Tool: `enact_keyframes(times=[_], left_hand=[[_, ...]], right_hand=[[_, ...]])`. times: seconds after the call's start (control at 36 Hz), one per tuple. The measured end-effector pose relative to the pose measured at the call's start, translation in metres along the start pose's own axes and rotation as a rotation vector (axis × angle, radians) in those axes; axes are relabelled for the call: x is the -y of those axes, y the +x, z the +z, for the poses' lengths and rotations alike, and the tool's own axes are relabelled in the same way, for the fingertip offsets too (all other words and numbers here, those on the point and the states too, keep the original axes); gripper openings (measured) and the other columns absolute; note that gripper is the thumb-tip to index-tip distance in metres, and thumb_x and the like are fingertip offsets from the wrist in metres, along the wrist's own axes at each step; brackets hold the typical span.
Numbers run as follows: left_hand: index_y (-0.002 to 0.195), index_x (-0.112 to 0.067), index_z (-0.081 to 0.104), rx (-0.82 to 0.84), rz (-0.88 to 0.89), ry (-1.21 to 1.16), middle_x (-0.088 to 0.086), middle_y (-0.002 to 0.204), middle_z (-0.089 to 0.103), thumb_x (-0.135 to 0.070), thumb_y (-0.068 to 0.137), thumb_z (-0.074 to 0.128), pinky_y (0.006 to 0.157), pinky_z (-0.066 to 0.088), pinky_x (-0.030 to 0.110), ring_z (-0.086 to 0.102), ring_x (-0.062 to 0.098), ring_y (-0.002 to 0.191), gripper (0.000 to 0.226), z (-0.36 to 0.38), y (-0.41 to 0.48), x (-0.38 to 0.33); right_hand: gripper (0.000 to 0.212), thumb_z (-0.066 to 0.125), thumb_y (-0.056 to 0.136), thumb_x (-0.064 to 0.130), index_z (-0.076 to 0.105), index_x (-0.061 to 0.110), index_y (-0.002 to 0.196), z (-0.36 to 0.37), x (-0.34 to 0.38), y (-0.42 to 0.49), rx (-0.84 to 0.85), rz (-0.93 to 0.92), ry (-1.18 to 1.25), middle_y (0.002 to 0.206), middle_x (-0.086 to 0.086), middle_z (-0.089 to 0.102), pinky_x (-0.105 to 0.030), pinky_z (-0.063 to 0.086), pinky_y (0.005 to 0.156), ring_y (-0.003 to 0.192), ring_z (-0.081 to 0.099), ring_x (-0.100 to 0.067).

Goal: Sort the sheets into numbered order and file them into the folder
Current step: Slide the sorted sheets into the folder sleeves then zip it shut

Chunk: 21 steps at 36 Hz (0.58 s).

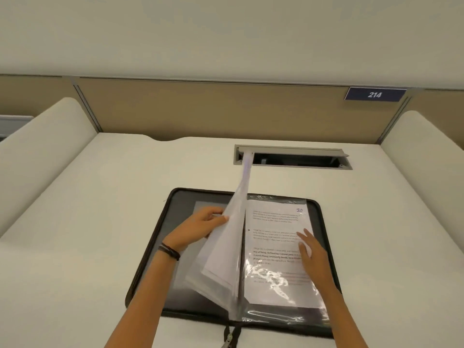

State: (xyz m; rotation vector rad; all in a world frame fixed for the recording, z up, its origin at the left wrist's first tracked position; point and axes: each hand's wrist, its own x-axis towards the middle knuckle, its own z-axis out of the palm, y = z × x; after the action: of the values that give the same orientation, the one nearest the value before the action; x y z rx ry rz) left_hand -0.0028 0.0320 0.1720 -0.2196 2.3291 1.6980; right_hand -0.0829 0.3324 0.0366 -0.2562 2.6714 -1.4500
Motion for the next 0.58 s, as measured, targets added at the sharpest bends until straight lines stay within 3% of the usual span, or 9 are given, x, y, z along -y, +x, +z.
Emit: enact_keyframes(times=[0.03, 0.08, 0.14, 0.19, 0.28, 0.39, 0.44, 0.53, 0.58], left_hand=[[0.112, -0.012, 0.062, 0.027, 0.004, 0.003, 0.009, 0.095, 0.068, -0.031, 0.098, 0.049, 0.076, 0.049, 0.034, 0.064, 0.022, 0.085, 0.027, 0.008, 0.005, -0.002], [0.112, -0.014, 0.061, 0.064, 0.015, 0.013, 0.002, 0.093, 0.066, -0.029, 0.099, 0.047, 0.07, 0.048, 0.023, 0.062, 0.011, 0.081, 0.024, 0.025, 0.013, -0.009], [0.112, -0.015, 0.059, 0.096, 0.021, 0.027, -0.004, 0.094, 0.063, -0.027, 0.1, 0.046, 0.066, 0.05, 0.017, 0.061, 0.004, 0.078, 0.021, 0.042, 0.02, -0.014], [0.112, -0.016, 0.059, 0.13, 0.017, 0.032, -0.005, 0.097, 0.064, -0.027, 0.1, 0.047, 0.074, 0.054, 0.024, 0.062, 0.007, 0.083, 0.02, 0.058, 0.029, -0.014], [0.119, -0.019, 0.057, 0.222, 0.006, 0.037, -0.003, 0.104, 0.066, -0.028, 0.099, 0.048, 0.076, 0.055, 0.021, 0.066, 0.006, 0.084, 0.023, 0.076, 0.038, -0.011], [0.135, -0.021, 0.047, 0.309, -0.019, 0.105, 0.0, 0.136, 0.054, -0.029, 0.1, 0.046, 0.095, 0.047, 0.02, 0.056, 0.009, 0.116, 0.036, 0.087, 0.045, 0.002], [0.141, -0.022, 0.041, 0.307, -0.023, 0.237, -0.004, 0.146, 0.041, -0.032, 0.101, 0.044, 0.101, 0.035, 0.018, 0.041, 0.011, 0.132, 0.041, 0.088, 0.048, 0.013], [0.147, -0.021, 0.031, 0.33, -0.069, 0.426, -0.002, 0.154, 0.029, -0.037, 0.101, 0.041, 0.109, 0.025, 0.024, 0.029, 0.016, 0.14, 0.049, 0.089, 0.051, 0.029], [0.148, -0.02, 0.028, 0.346, -0.108, 0.489, 0.0, 0.156, 0.025, -0.036, 0.101, 0.041, 0.112, 0.021, 0.027, 0.025, 0.017, 0.142, 0.052, 0.089, 0.052, 0.041]], right_hand=[[0.032, 0.048, 0.097, 0.017, 0.056, 0.014, 0.128, -0.005, 0.011, -0.003, 0.034, 0.04, 0.1, 0.138, -0.003, 0.05, -0.008, 0.037, 0.096, 0.127, 0.044, -0.015], [0.031, 0.046, 0.096, 0.028, 0.058, 0.019, 0.123, -0.014, 0.031, -0.009, 0.117, 0.101, 0.261, 0.124, 0.001, 0.062, -0.005, 0.043, 0.085, 0.117, 0.056, -0.013], [0.043, 0.039, 0.093, 0.04, 0.059, 0.017, 0.122, -0.021, 0.043, -0.014, 0.199, 0.162, 0.392, 0.113, 0.001, 0.069, -0.02, 0.05, 0.09, 0.106, 0.065, -0.015], [0.047, 0.032, 0.096, 0.044, 0.059, 0.016, 0.122, -0.026, 0.052, -0.017, 0.268, 0.236, 0.473, 0.108, -0.001, 0.071, -0.032, 0.053, 0.09, 0.1, 0.068, -0.019], [0.05, 0.026, 0.095, 0.049, 0.06, 0.019, 0.118, -0.031, 0.061, -0.022, 0.336, 0.343, 0.525, 0.108, -0.005, 0.071, -0.04, 0.055, 0.087, 0.097, 0.069, -0.024], [0.059, 0.026, 0.086, 0.062, 0.059, 0.027, 0.12, -0.042, 0.062, -0.031, 0.422, 0.415, 0.392, 0.114, 0.002, 0.068, -0.033, 0.056, 0.081, 0.1, 0.067, -0.017], [0.053, 0.026, 0.088, 0.063, 0.055, 0.036, 0.123, -0.049, 0.054, -0.034, 0.466, 0.447, 0.343, 0.118, 0.012, 0.064, -0.032, 0.048, 0.091, 0.108, 0.059, -0.01], [0.052, 0.044, 0.085, 0.065, 0.046, 0.039, 0.13, -0.059, 0.038, -0.038, 0.578, 0.474, 0.292, 0.127, 0.019, 0.056, -0.042, 0.031, 0.106, 0.12, 0.046, -0.009], [0.068, 0.068, 0.073, 0.061, 0.047, 0.032, 0.131, -0.063, 0.026, -0.04, 0.592, 0.467, 0.257, 0.125, 0.014, 0.06, -0.037, 0.04, 0.105, 0.117, 0.054, -0.01]])
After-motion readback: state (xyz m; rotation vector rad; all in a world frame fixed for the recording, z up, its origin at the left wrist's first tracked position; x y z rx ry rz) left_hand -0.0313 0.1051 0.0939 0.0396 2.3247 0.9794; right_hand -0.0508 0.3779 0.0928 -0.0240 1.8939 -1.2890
